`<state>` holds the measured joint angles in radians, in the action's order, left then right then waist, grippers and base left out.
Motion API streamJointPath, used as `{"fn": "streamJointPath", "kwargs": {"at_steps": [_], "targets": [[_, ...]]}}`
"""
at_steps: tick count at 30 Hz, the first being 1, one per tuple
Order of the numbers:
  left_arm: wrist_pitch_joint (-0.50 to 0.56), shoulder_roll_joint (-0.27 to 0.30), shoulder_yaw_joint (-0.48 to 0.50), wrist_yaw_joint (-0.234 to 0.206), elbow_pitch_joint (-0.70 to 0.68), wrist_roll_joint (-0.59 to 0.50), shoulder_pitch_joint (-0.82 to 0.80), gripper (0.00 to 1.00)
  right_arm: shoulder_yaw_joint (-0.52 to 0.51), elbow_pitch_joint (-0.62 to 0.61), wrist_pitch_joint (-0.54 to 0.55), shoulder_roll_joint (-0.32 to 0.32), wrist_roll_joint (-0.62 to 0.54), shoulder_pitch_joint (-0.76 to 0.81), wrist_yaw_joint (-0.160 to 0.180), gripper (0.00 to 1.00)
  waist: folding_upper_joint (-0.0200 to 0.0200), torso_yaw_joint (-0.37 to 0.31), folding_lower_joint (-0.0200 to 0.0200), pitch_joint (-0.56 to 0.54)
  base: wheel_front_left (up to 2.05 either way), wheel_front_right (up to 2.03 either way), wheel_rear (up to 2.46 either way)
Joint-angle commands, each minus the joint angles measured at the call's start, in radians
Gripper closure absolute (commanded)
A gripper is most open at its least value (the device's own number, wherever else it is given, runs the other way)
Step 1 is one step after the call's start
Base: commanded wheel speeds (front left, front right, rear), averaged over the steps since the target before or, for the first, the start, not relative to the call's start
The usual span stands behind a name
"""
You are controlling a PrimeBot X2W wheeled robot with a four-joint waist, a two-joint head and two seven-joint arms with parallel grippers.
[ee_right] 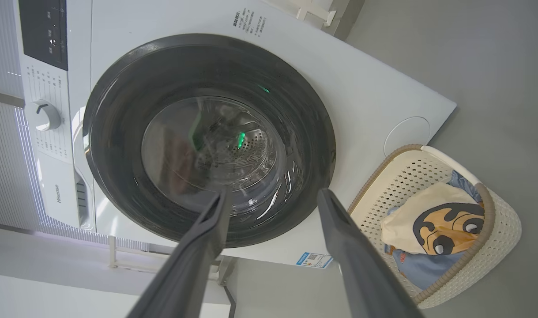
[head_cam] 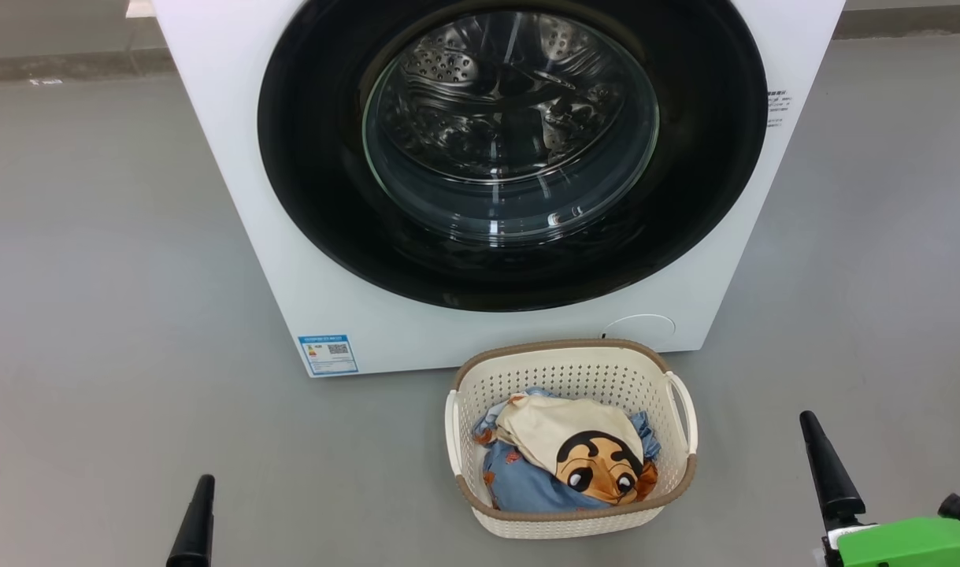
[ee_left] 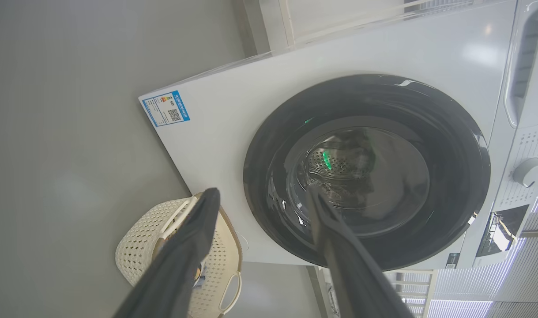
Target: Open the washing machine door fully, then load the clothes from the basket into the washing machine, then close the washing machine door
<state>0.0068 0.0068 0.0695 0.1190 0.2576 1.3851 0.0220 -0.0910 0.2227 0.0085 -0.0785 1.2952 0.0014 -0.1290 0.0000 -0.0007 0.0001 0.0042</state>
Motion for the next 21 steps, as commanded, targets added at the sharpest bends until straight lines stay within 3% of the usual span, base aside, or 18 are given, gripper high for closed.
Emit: {"fn": "streamJointPath", "kwargs": {"at_steps": [1, 21], "targets": [[-0.01, 0.017, 0.015, 0.005, -0.037, -0.032, -0.007, 0.0, 0.015, -0.039, -0.013, -0.022, -0.038, -0.022, -0.001, 0.0, 0.0, 0.0, -0.0001, 0.0, 0.0, 0.0, 0.0], [-0.069, 0.023, -0.027, -0.034, -0.091, -0.426, 0.021, 0.0, 0.098, -0.068, -0.071, -0.087, -0.354, -0.02, -0.001, 0.0, 0.0, 0.001, -0.0001, 0.002, 0.0, 0.0, 0.0]]}}
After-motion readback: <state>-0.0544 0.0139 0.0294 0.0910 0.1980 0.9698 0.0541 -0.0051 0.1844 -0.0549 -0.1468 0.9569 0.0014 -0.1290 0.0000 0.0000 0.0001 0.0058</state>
